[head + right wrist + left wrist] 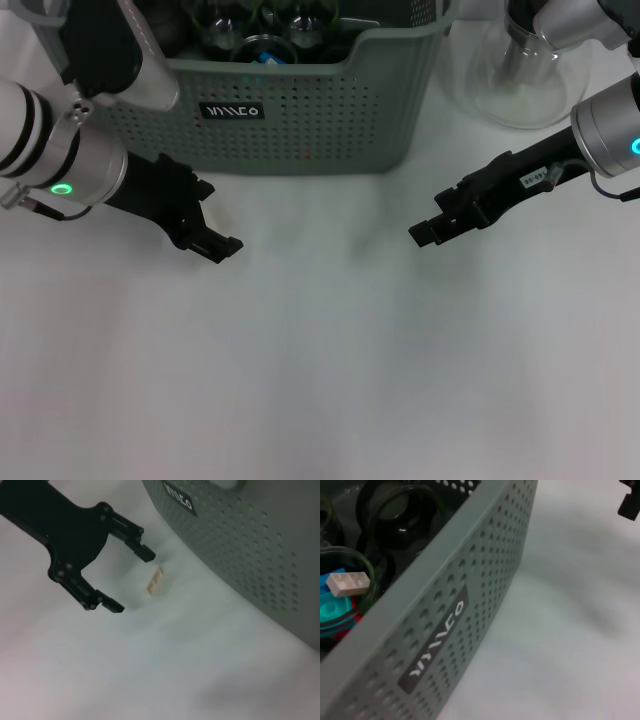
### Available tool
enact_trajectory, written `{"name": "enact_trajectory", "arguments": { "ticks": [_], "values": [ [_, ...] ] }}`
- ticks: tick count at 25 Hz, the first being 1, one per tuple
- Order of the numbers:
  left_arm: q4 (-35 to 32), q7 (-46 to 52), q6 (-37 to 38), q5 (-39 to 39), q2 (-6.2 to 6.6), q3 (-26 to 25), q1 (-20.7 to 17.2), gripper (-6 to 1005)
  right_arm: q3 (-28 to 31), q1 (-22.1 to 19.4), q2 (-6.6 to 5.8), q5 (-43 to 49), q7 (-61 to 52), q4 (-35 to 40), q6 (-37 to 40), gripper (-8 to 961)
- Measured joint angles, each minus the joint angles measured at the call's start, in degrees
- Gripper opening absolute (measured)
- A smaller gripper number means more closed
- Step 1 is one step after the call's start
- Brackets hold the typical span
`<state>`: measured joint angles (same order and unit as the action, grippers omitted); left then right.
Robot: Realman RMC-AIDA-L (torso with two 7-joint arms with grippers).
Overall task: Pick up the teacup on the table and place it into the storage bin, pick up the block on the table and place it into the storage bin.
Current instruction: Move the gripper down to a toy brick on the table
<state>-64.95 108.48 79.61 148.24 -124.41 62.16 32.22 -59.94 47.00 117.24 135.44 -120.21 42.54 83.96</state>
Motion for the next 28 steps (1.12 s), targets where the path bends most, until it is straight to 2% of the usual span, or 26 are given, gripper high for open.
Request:
{"name": "enact_trajectory", "arguments": {
  "ticks": [19, 28],
  "values": [
    [4.2, 5.07, -7.19, 6.05, -0.18, 3.9, 1.52, 879, 0.0, -0.49, 0.0, -0.01, 0.16, -0.01, -0.32, 778],
    [4.92, 5.3, -8.07, 6.22, -0.13, 4.66, 1.7, 875, 0.0, -0.68, 0.0, -0.01, 0.29, -0.09, -0.32, 777]
  ]
}}
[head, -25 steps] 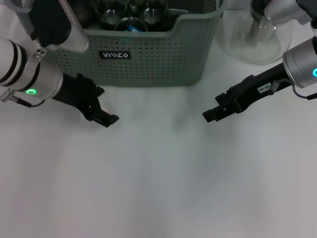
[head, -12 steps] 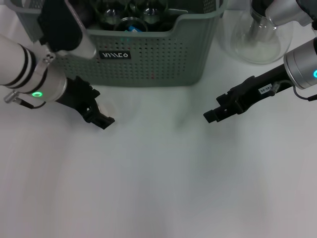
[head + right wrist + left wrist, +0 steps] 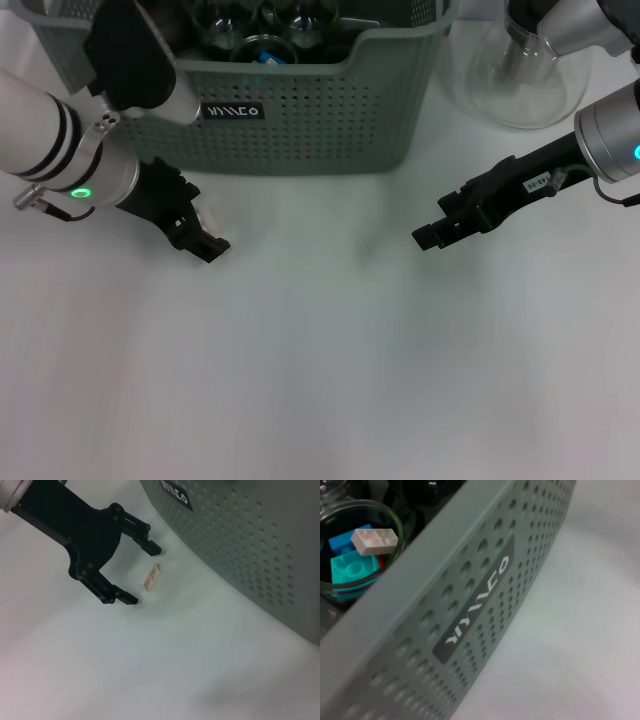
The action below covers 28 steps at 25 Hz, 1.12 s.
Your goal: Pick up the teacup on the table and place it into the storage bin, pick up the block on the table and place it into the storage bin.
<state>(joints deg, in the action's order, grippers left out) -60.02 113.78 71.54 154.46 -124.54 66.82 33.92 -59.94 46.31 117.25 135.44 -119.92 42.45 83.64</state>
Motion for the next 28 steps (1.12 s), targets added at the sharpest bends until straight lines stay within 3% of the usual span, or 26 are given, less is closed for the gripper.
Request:
{"name": "enact_trajectory", "arguments": {
  "ticks": [14, 19, 28],
  "values": [
    [0.6, 1.76, -0.97, 0.17, -0.02, 1.24, 0.72, 761, 0.0, -0.3, -0.18, 0.0, 0.01, 0.0, 0.04, 777],
    [1.47, 3.5, -1.08, 1.56, 0.06, 2.09, 1.47, 675, 0.0, -0.36, -0.19, 0.0, 0.03, 0.0, 0.04, 777],
    [-6.65, 5.85, 6.32, -1.14, -0.17, 1.41, -0.47, 488, 0.0, -0.44, -0.6, 0.53, -0.38, 0.23, 0.75, 778]
  ]
}}
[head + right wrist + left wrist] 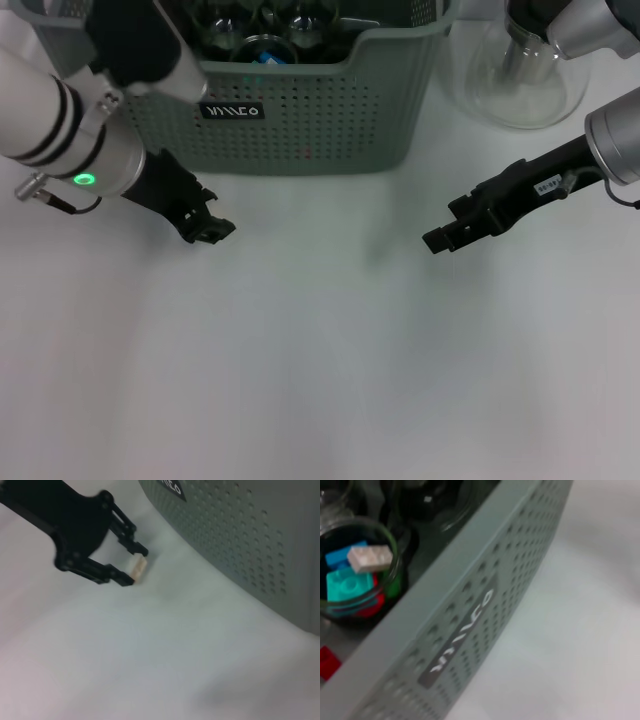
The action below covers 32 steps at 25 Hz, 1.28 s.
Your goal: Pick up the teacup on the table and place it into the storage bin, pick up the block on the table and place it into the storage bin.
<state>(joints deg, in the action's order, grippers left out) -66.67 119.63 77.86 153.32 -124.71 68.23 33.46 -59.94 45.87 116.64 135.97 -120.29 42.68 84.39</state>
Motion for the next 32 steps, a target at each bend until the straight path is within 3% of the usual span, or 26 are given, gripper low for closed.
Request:
{"name": "enact_trajectory", "arguments": {
  "ticks": [4, 9, 12, 15, 19, 22, 27, 29, 32],
  "values": [
    [-5.51, 1.19, 9.53, -7.55, -0.01, -4.98, -1.2, 406, 0.0, 0.08, -0.21, 0.06, -0.03, 0.03, 0.14, 778],
    [-8.43, 0.43, 27.19, -28.62, 0.94, -18.34, -0.76, 407, 0.0, 0.61, -0.33, 0.14, -0.11, -0.16, 0.46, 778],
    [-8.91, 1.37, 32.67, -43.29, 2.0, -24.24, 1.16, 406, 0.0, 0.96, -0.21, 0.28, -0.12, -0.18, 0.68, 777],
    [-9.96, 2.89, 28.88, -48.14, 2.93, -25.34, 3.51, 406, 0.0, 1.38, 0.06, 0.33, -0.12, -0.08, 0.91, 777],
    [-7.4, 6.09, 12.6, -43.66, 4.74, -24.01, 7.59, 406, -0.01, 2.08, 0.5, 0.35, -0.02, 0.28, 1.2, 777],
    [0.52, 9.73, 0.51, -36.3, 7.15, -22.56, 12.16, 407, -0.14, 2.28, 0.57, 0.35, 0.09, 0.3, 1.19, 777],
    [16.14, 13.39, -8.33, -26.88, 10.56, -21.99, 19.84, 407, -0.18, 2.31, 0.42, 0.35, 0.16, 0.3, 1.25, 777],
    [18.99, 13.66, -11.04, -23.6, 10.63, -21.61, 21.52, 407, -0.18, 2.32, 0.31, 0.35, 0.17, 0.3, 1.26, 777],
    [19.56, 14.44, -14.13, -20.4, 9.71, -20.71, 21.93, 406, -0.18, 2.27, 0.22, 0.35, 0.3, 0.3, 1.25, 777]
  ]
}}
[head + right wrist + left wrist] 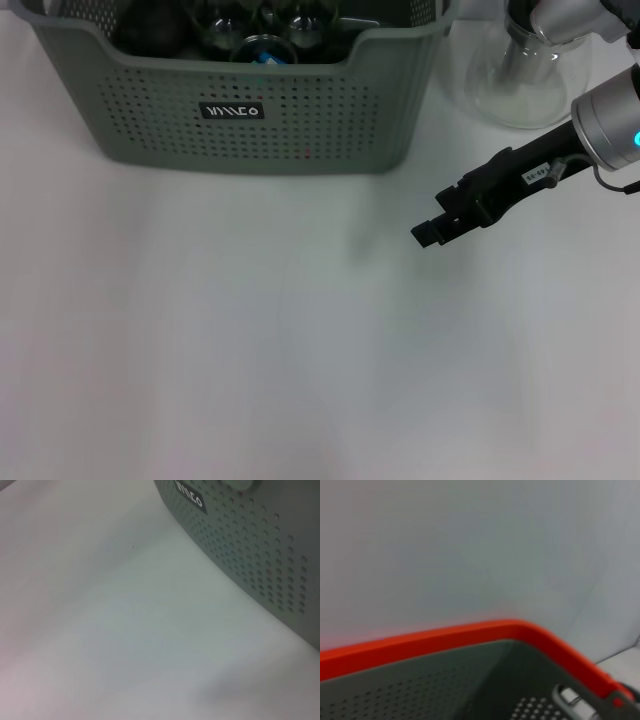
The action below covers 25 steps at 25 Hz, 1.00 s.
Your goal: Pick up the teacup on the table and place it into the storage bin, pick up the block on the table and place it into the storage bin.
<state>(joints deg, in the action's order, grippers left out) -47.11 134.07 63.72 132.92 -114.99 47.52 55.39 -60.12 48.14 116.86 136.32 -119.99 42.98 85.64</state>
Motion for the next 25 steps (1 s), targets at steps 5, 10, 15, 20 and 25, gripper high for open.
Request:
{"name": "enact_trajectory", "arguments": {
  "ticks": [5, 10, 15, 20, 25],
  "values": [
    [-0.51, 0.74, -2.01, 1.91, -0.61, 0.25, -0.24, 566, -0.41, -0.06, -0.02, 0.21, 0.11, 0.0, -0.04, 777],
    [-5.36, -1.06, 2.72, -2.85, -0.36, -3.29, -2.97, 749, -0.46, -0.07, -0.1, 0.58, 0.2, 0.0, -0.08, 777],
    [-14.06, -11.46, 21.08, -23.65, -1.59, -8.16, -10.24, 845, -0.15, -0.11, -0.26, 0.6, 0.36, 0.0, -0.11, 778],
    [-17.03, -17.15, 39.77, -33.74, -3.59, -10.28, -16.57, 940, -0.02, -0.38, -0.39, 0.18, 1.19, 0.04, 0.01, 778],
    [-16.95, -22.18, 41.24, -30.47, -6.62, -11.38, -23.76, 938, 0.4, -0.58, 0.03, -1.03, 3.88, 0.07, 0.67, 778]
  ]
}}
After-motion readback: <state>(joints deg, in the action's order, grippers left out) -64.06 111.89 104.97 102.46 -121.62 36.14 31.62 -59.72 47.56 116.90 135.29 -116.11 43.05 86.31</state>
